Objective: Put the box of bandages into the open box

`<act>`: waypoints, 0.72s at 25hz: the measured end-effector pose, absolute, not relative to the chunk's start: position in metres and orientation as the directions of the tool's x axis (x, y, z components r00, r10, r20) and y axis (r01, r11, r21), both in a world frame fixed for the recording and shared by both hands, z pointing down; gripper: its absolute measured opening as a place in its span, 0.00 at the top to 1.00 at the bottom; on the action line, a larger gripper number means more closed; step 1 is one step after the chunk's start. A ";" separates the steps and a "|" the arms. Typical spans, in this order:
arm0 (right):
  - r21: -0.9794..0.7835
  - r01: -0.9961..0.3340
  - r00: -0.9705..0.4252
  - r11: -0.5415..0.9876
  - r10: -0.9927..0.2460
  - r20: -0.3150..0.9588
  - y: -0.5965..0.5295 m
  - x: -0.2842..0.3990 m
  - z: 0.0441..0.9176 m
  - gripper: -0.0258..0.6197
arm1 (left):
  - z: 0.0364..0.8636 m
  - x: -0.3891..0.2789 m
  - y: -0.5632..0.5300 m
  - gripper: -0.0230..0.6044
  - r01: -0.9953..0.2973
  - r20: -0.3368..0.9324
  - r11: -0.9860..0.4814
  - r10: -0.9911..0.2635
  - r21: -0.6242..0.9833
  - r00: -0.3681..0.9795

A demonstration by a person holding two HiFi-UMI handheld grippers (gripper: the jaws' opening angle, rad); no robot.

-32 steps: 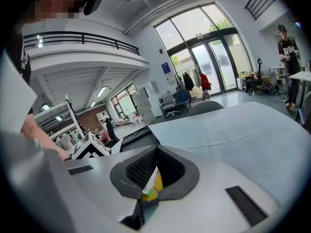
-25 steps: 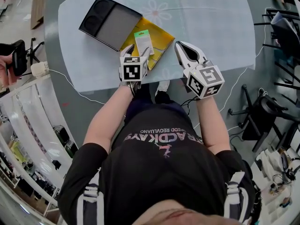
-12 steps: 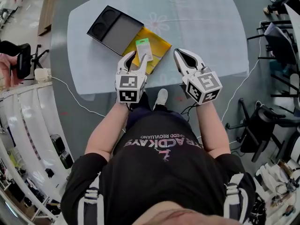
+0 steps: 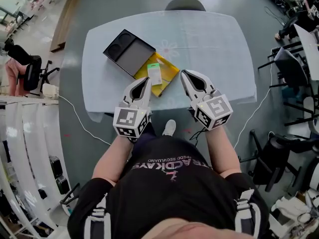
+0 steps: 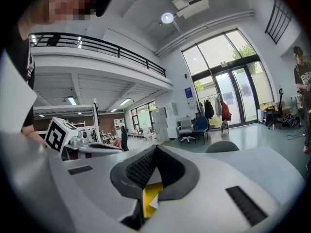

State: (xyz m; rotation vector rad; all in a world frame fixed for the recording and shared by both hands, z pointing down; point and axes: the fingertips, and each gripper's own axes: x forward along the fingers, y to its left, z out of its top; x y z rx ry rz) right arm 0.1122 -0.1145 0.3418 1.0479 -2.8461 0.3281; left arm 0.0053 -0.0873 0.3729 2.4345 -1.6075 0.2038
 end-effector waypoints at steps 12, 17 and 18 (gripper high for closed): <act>-0.039 -0.627 -0.778 0.778 -0.622 0.084 -0.075 0.071 0.288 0.94 | 0.330 -0.024 -0.050 0.94 -0.896 0.161 -0.433 -0.882 0.097 0.443; -0.071 -0.660 -0.750 0.748 -0.652 0.110 -0.065 0.049 0.299 0.94 | 0.330 -0.049 -0.041 0.94 -0.877 0.162 -0.468 -0.862 0.108 0.480; -0.078 -0.670 -0.741 0.738 -0.661 0.115 -0.064 0.044 0.301 0.94 | 0.329 -0.054 -0.039 0.94 -0.870 0.159 -0.481 -0.856 0.106 0.492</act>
